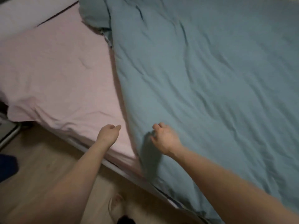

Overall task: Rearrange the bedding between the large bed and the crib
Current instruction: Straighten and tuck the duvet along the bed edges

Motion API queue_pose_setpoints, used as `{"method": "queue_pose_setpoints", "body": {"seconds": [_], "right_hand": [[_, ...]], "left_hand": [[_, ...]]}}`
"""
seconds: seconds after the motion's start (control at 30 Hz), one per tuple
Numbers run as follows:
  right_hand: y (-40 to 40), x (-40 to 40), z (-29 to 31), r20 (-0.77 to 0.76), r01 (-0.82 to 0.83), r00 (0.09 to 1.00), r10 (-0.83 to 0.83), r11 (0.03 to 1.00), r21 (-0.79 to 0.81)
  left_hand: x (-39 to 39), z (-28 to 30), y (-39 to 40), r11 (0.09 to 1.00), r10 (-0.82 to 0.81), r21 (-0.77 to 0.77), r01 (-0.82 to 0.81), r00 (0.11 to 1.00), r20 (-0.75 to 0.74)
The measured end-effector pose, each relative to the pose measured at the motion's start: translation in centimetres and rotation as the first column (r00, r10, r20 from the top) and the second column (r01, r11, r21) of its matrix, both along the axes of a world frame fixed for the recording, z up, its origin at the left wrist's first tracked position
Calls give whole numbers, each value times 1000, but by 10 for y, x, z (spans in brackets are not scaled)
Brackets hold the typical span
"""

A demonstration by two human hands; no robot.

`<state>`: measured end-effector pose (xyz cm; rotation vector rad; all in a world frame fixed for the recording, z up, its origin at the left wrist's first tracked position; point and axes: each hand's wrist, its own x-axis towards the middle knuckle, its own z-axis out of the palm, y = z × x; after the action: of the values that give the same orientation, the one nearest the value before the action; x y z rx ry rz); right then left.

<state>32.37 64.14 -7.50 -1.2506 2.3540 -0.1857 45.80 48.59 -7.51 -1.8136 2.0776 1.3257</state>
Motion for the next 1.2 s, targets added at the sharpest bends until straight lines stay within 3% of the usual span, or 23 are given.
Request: {"method": "queue_pose_setpoints", "body": {"seconds": [0.1,0.23,0.4,0.47,0.53,0.63,0.8,0.93,1.0,1.07,1.2], "right_hand": [[-63,16,-15,-101,-128,987,122,991,-50],[-150,28,-39,-227,-442,873,431,897,4],[-223,6,-61,-486,-407,738,469,883,234],[-235,-12,-71,-512,-287,766,388,920,268],[-237,-28,-75,-501,-165,831,242,967,194],[-227,-55,-77,-358,-114,923,144,988,103],[-165,-132,-63,-360,22,933,-27,1000,-18],[-116,-201,-64,-292,118,948,-124,992,-39],[-112,-218,-71,-271,148,949,-161,987,-67],[-110,-230,-79,-262,181,945,-195,980,-78],[-108,-236,-90,-260,190,943,-208,977,-95]], "left_hand": [[22,-16,-44,955,228,218,-199,967,-113],[39,-32,-91,873,339,430,-231,921,-192],[11,-54,-135,848,364,476,-232,908,-206],[-15,-58,-139,834,372,507,-217,900,-226],[-42,-60,-138,828,365,528,-188,896,-254],[-89,-63,-130,811,372,559,-171,888,-269],[-171,-66,-125,791,491,551,-266,812,-314],[-242,-76,-107,649,664,681,-338,689,-291],[-262,-90,-99,647,648,679,-347,720,-250],[-281,-106,-89,712,561,619,-332,799,-216],[-304,-127,-79,744,521,579,-333,832,-190]]}}
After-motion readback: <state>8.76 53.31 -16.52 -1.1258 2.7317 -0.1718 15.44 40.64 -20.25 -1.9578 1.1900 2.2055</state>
